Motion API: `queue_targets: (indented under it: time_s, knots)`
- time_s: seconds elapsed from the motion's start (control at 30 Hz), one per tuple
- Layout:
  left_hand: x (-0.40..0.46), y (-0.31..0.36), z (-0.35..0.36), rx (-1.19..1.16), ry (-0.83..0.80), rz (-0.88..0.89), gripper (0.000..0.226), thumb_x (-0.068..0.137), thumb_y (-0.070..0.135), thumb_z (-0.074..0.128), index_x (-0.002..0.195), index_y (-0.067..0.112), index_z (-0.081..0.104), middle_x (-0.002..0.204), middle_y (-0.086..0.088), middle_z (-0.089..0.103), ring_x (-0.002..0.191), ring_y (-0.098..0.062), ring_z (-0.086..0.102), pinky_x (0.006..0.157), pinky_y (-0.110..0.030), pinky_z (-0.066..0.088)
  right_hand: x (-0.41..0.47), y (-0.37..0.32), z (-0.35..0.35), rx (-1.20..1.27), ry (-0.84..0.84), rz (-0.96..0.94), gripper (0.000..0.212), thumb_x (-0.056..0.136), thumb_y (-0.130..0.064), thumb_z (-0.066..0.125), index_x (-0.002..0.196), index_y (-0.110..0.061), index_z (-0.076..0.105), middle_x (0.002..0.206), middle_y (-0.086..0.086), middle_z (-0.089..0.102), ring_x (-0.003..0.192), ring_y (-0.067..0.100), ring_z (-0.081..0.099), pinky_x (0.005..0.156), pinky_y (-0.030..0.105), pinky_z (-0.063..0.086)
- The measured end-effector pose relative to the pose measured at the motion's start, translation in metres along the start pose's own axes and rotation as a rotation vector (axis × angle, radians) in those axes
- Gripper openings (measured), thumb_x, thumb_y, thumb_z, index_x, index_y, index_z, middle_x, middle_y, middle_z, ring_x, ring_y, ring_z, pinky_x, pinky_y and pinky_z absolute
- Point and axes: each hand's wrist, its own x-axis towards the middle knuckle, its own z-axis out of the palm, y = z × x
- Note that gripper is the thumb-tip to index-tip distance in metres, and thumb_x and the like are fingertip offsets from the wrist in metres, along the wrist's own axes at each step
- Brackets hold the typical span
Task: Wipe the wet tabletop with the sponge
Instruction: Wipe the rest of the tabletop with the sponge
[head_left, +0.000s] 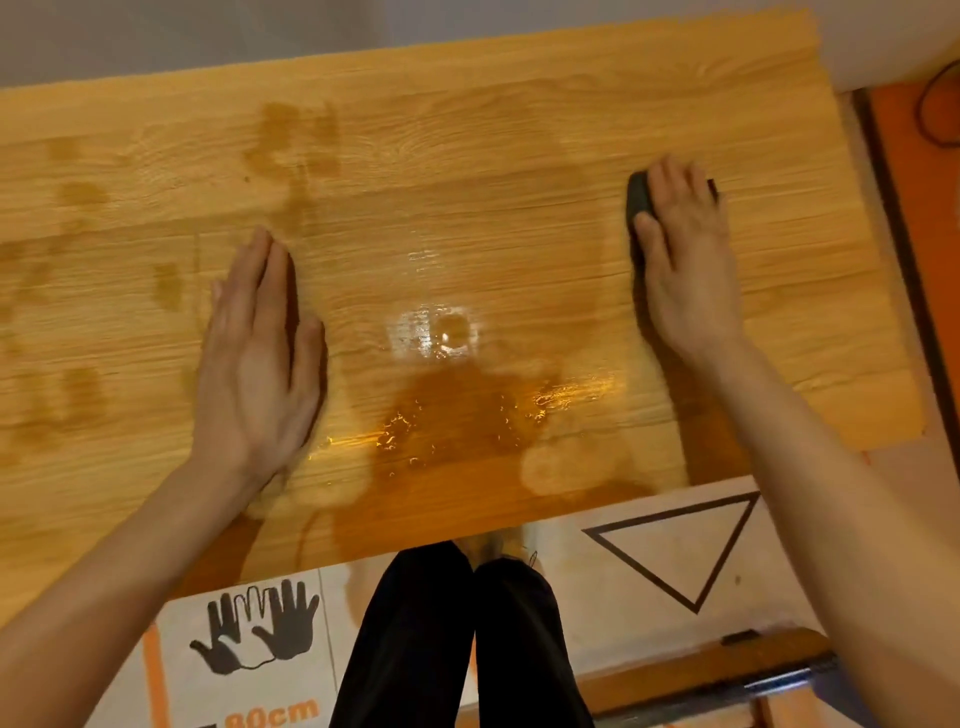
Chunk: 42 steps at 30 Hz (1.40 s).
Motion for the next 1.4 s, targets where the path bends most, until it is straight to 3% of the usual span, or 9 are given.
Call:
queue_targets:
  time_s: [0.1,0.3,0.53,0.7,0.8,1.0,1.13,1.27,1.4]
  knots:
    - [-0.032,0.008,0.003,0.015,-0.023,-0.016,0.060,0.107,0.028,0.034,0.160,0.001,0.021,0.170,-0.012,0.015,0.157,-0.022,0.010,0.129,-0.034,0.004,-0.042,-0.020,0.007,0.011,0.015,-0.015,0.048,0.104,-0.022,0.030,0.150,-0.005,0.029,0.158,0.011,0.025,0.149,0.025,0.015,0.123,0.042,0.005]
    - [-0.033,0.008,0.011,0.089,-0.002,-0.018,0.060,0.108,0.030,0.030,0.160,0.002,0.020,0.170,-0.011,0.014,0.158,-0.021,0.008,0.128,-0.030,0.002,-0.109,-0.005,-0.011,0.001,-0.233,-0.446,0.049,0.102,-0.024,0.037,0.148,-0.011,0.034,0.157,0.003,0.028,0.149,0.017,0.015,0.122,0.042,0.012]
    - [-0.034,0.007,0.012,0.131,0.007,-0.003,0.060,0.107,0.028,0.032,0.159,0.000,0.021,0.170,-0.013,0.014,0.158,-0.024,0.010,0.128,-0.030,0.003,-0.035,0.028,-0.012,-0.007,0.097,0.200,0.049,0.105,-0.022,0.025,0.150,-0.002,0.026,0.158,0.015,0.022,0.148,0.028,0.014,0.122,0.045,0.006]
    - [-0.034,0.009,0.011,0.134,-0.006,-0.026,0.062,0.105,0.028,0.031,0.160,0.001,0.020,0.170,-0.012,0.014,0.158,-0.022,0.010,0.129,-0.034,0.005,-0.132,-0.027,0.004,0.087,-0.112,-0.251,0.046,0.104,-0.021,0.039,0.147,-0.007,0.036,0.156,0.008,0.030,0.149,0.021,0.017,0.123,0.043,0.010]
    - [-0.033,0.010,0.011,0.136,-0.003,-0.031,0.061,0.106,0.028,0.031,0.160,0.001,0.020,0.170,-0.012,0.015,0.158,-0.023,0.011,0.129,-0.040,0.009,-0.115,-0.007,-0.008,0.012,-0.184,-0.480,0.044,0.101,-0.021,0.043,0.144,-0.010,0.041,0.152,0.007,0.036,0.146,0.022,0.024,0.121,0.043,0.015]
    - [-0.034,0.009,0.010,0.143,-0.008,-0.039,0.060,0.108,0.030,0.029,0.161,0.003,0.020,0.170,-0.010,0.015,0.158,-0.021,0.009,0.129,-0.037,0.008,-0.029,-0.013,0.006,0.039,0.059,0.033,0.046,0.105,-0.023,0.029,0.148,-0.008,0.034,0.157,0.007,0.028,0.148,0.023,0.015,0.122,0.039,0.003]
    - [-0.034,0.010,0.010,0.135,0.005,-0.037,0.059,0.108,0.030,0.031,0.161,0.004,0.020,0.170,-0.009,0.015,0.158,-0.020,0.009,0.129,-0.037,0.009,-0.103,-0.065,0.029,0.120,-0.035,-0.313,0.041,0.100,-0.021,0.050,0.139,-0.008,0.049,0.149,0.011,0.043,0.143,0.029,0.030,0.120,0.047,0.015]
    - [-0.032,0.010,0.010,0.130,0.012,-0.039,0.059,0.108,0.030,0.032,0.161,0.005,0.021,0.170,-0.009,0.017,0.158,-0.021,0.010,0.129,-0.032,0.007,-0.095,-0.054,0.022,0.069,-0.203,-0.634,0.042,0.101,-0.025,0.045,0.142,-0.011,0.046,0.150,0.006,0.041,0.145,0.024,0.027,0.120,0.043,0.017]
    - [-0.034,0.010,0.010,0.119,0.018,-0.025,0.059,0.108,0.029,0.032,0.160,0.004,0.022,0.169,-0.010,0.017,0.158,-0.021,0.011,0.129,-0.033,0.008,-0.013,-0.048,0.019,0.051,-0.069,-0.291,0.046,0.105,-0.025,0.032,0.148,-0.008,0.035,0.156,0.009,0.031,0.148,0.026,0.019,0.121,0.041,0.008]
